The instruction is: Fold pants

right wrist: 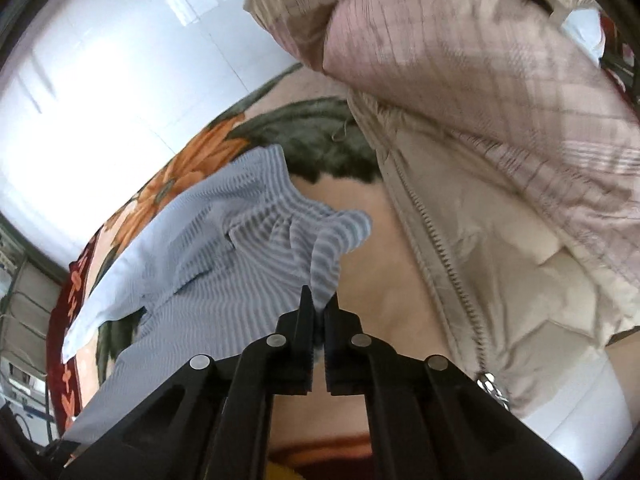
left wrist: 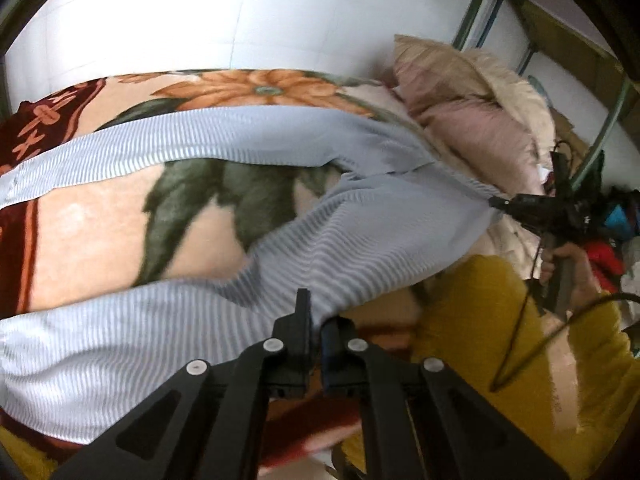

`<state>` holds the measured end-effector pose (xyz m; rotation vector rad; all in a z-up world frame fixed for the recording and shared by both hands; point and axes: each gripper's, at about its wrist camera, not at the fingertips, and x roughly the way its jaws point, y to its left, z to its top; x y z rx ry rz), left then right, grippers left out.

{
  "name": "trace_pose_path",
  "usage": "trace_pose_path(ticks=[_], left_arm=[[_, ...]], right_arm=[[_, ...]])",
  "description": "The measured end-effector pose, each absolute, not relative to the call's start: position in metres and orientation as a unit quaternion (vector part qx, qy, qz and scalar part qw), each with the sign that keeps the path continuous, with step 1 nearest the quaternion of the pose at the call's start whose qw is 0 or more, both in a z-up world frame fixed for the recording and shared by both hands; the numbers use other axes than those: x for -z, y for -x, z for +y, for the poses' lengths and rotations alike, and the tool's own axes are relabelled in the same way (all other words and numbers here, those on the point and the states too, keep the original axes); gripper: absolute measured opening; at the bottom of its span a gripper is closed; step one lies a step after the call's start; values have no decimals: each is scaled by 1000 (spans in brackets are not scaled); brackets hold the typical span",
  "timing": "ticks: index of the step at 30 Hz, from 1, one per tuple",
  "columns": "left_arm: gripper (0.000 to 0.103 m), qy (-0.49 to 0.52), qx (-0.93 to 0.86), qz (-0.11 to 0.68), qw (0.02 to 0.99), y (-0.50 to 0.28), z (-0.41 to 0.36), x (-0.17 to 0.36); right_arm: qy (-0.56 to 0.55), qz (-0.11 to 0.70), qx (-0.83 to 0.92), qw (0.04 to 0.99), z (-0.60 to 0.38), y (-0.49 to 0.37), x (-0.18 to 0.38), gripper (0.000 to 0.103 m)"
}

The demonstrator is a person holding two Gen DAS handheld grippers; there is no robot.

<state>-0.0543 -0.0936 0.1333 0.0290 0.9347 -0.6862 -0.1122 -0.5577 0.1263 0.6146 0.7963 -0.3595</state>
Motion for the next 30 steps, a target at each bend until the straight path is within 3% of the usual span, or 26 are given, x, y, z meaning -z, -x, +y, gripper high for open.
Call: trace_pose_path(ticks=[6, 14, 22, 30], left_arm=[[3, 10, 318, 440, 840, 74, -74, -153], [3, 4, 289, 424, 858, 53, -75, -175], [3, -29, 203, 383, 901, -42, -100, -215], [3, -51, 158, 405, 899, -156, -134, -175]], right_arm=[[-301, 386, 160, 857, -544, 143, -130, 4], [-303, 377, 129, 866, -539, 116, -142, 4], [-250, 386, 98, 883, -547, 16, -173, 4], [-191, 442, 96, 871, -554, -94, -142, 5]])
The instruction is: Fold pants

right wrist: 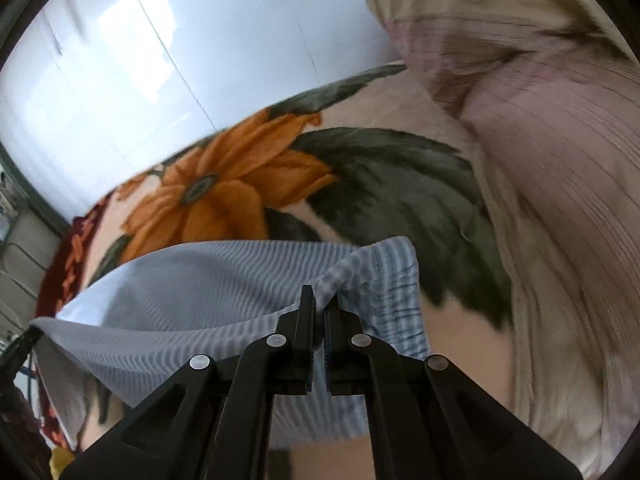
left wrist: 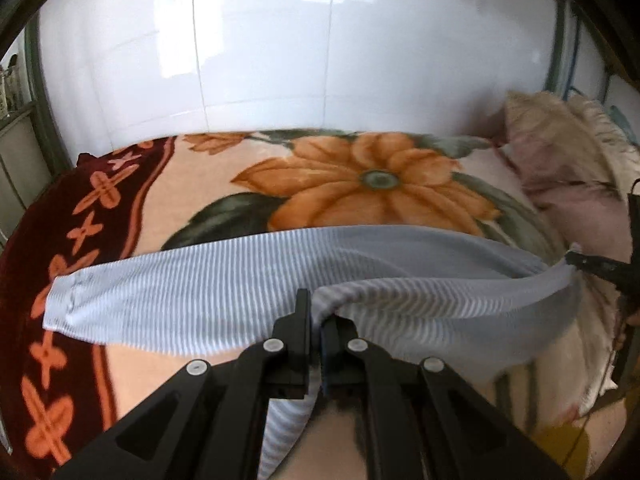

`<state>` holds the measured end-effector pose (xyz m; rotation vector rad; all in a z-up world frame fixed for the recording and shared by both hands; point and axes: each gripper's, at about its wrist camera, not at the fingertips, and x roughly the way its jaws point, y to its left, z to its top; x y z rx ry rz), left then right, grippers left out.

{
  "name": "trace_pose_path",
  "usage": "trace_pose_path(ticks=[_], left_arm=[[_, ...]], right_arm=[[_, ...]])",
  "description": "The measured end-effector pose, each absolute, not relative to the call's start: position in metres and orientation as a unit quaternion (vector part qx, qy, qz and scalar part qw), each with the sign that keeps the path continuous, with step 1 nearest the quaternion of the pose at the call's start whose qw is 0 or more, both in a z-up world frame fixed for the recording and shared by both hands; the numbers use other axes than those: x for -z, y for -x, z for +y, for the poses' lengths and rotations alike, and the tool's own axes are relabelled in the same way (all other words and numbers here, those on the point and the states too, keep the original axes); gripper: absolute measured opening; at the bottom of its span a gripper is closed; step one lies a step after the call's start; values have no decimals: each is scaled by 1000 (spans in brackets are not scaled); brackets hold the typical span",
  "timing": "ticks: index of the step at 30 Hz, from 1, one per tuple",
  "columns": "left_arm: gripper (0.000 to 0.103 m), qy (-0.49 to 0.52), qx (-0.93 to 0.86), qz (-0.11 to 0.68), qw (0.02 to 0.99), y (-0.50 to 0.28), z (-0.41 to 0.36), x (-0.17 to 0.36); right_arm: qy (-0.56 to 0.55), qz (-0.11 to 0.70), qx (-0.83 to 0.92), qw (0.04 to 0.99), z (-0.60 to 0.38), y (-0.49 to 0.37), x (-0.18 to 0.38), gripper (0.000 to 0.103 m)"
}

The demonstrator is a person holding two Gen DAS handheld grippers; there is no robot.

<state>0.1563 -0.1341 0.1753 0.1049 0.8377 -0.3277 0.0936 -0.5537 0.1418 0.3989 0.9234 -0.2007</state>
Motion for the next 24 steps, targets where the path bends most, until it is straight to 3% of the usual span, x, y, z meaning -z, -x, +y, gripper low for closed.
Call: trace_pose_path(ticks=[4, 10, 12, 13, 24], left_arm=[[3, -51, 150, 442, 883, -206, -147, -138], [11, -51, 132, 484, 863, -247, -152, -92], [11, -57, 129, 488, 861, -250, -155, -83], [11, -60, 129, 488, 861, -251, -156, -80], [9, -51, 139, 476, 867, -253, -158, -85]], right_arm=[[-203, 474, 89, 852, -568, -128, -112, 8], [-221, 474, 79, 848, -589, -120, -114, 29], [-203, 465, 91, 857, -592, -113, -123, 45], [-192, 462, 97, 861, -592, -110, -127, 47], [-89, 492, -45, 865, -522, -147, -129, 49]])
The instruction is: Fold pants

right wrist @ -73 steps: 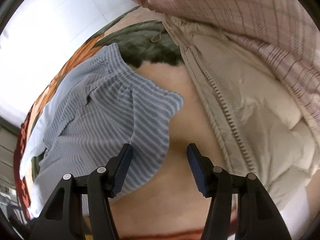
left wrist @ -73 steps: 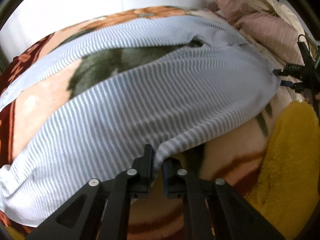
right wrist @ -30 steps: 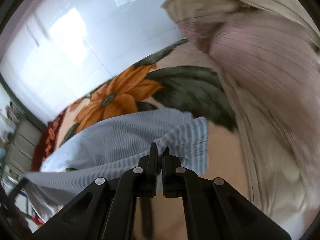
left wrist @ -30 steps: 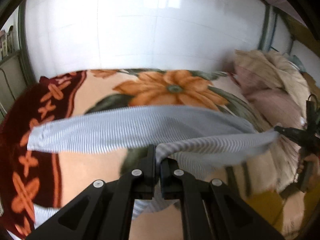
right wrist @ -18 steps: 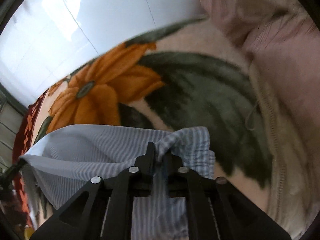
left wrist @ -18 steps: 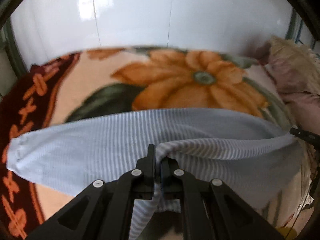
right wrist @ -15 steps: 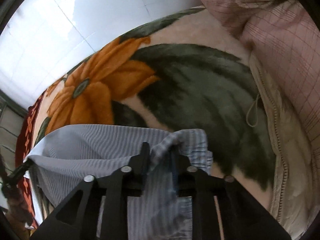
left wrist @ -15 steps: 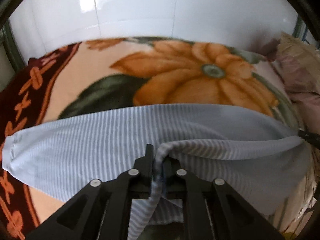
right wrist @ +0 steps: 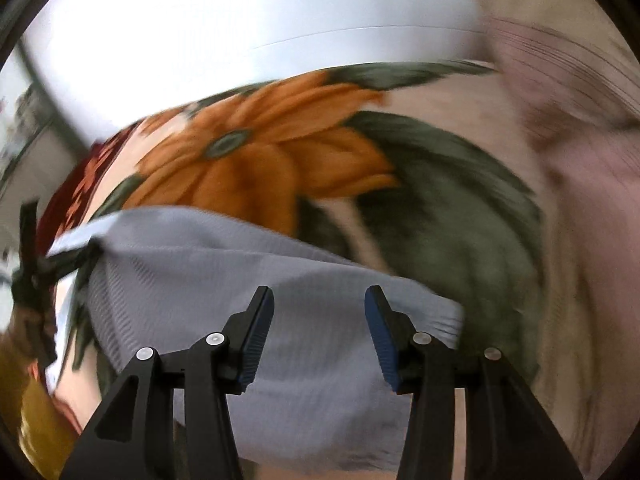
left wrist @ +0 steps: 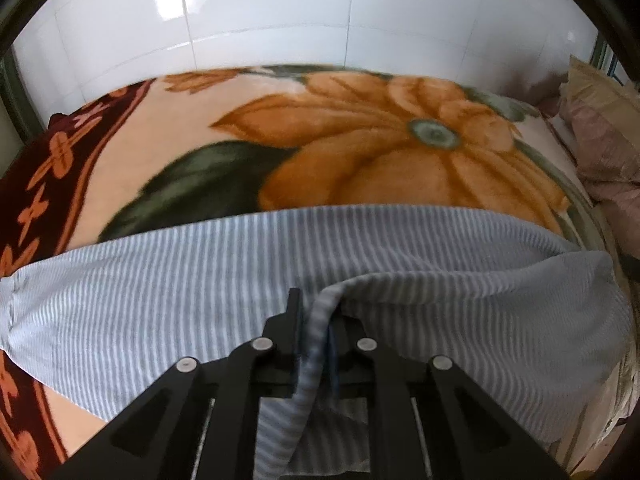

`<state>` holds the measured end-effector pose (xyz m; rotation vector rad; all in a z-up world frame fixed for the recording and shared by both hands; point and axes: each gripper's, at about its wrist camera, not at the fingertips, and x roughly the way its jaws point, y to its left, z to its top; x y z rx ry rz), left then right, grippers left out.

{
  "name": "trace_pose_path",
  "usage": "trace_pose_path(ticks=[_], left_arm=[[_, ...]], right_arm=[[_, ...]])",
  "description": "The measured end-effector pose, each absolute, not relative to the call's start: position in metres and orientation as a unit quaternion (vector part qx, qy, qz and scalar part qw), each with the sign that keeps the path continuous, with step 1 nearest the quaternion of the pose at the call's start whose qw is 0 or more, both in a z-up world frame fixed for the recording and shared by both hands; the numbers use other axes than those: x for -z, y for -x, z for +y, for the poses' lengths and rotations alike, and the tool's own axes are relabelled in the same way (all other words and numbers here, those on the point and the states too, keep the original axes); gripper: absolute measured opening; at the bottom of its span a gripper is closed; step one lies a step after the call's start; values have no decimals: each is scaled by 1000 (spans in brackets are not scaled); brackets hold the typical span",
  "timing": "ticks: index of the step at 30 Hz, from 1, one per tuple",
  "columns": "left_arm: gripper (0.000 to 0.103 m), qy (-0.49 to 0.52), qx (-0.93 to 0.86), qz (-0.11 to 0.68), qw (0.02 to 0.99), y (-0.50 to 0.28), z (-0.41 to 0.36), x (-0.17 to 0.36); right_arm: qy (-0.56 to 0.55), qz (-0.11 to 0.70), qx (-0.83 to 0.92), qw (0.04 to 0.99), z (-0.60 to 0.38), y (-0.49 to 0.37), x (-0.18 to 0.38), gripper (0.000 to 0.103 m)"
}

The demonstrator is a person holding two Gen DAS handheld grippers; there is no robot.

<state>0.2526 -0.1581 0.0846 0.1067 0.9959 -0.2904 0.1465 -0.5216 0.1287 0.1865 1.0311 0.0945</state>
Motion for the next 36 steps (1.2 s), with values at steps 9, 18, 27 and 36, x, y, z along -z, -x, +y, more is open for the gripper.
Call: trace_pose_path(ticks=[9, 18, 27, 36], left_arm=[[10, -103, 153, 467, 865, -260, -172, -106], [37, -76, 162, 464, 868, -260, -156, -97], [13, -95, 180, 439, 875, -247, -159, -99], [13, -75, 171, 449, 874, -244, -151, -94]], right_arm=[[78, 504, -115, 853, -442, -189, -104, 48], [143, 539, -143, 818, -440, -207, -83, 48], [80, 514, -152, 841, -459, -188, -95, 18], [109, 540, -127, 825, -462, -199, -81, 35]])
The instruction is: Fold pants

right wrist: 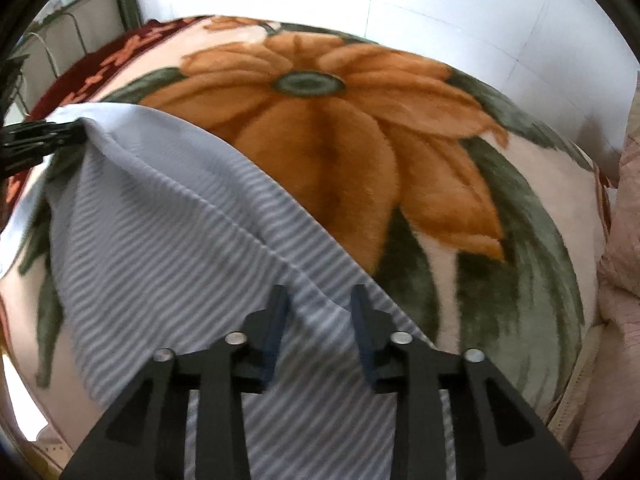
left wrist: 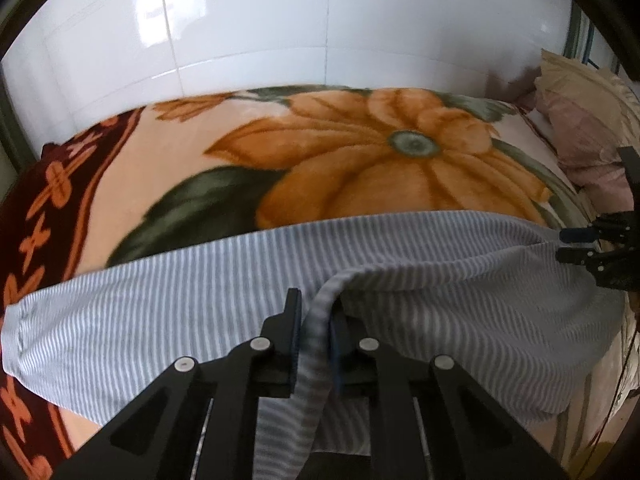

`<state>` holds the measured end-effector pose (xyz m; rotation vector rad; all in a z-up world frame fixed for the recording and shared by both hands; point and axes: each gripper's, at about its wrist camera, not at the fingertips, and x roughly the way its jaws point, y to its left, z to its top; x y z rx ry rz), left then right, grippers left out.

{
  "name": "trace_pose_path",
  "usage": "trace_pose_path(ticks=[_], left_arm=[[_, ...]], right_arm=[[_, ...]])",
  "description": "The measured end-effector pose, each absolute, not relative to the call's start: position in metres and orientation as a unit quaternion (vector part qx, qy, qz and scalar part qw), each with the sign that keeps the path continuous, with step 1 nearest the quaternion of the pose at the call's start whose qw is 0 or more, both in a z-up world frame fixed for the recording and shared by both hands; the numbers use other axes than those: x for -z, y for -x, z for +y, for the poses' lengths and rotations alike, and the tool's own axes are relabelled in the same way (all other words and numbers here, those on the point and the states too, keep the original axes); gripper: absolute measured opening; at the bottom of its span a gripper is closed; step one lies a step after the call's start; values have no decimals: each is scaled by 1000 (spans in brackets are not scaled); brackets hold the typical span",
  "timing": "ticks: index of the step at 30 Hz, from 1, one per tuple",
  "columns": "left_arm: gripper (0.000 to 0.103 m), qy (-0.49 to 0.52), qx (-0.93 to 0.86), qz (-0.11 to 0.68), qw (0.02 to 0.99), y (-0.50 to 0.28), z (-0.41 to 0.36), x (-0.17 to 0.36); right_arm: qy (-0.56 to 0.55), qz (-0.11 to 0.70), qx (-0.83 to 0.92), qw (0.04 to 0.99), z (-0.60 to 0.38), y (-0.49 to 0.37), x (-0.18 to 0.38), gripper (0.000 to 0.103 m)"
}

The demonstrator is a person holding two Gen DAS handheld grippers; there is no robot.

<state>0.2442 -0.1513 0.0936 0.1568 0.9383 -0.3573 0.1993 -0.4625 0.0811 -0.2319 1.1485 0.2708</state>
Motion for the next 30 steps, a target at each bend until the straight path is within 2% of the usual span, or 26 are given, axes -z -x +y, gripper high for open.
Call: trace_pose_path(ticks=[3, 4, 5, 7, 8, 11, 20, 26, 30], left_arm=[[13, -76, 170, 453, 872, -243, -150, -90], [13, -76, 171, 453, 872, -243, -150, -89], [13, -76, 171, 453, 872, -242, -149, -89], [13, -77, 172, 451, 872, -241, -148, -89], [12, -75, 172, 449, 873, -240, -148, -90], [6, -70, 177, 445, 875, -237, -147, -93], [5, -58, 175, 414, 892, -231, -139, -123], [5, -79, 164, 420, 889, -259, -154, -114], [7, -85, 161, 448, 875, -284, -163, -89]], right_arm=[[127, 546, -130, 818, -457, -203, -73, 33], [128, 536, -133, 823, -456, -199, -75, 30], [124, 531, -138, 827, -456, -197, -78, 22], [120, 515, -139, 837, -455, -189, -84, 17], [122, 508, -140, 841, -455, -185, -87, 11], [118, 486, -139, 855, -456, -173, -96, 5], [76, 431, -119, 891, -472, -161, -128, 4], [85, 441, -66, 891, -467, -185, -106, 4], [68, 466, -31, 882, -469, -201, -80, 4]])
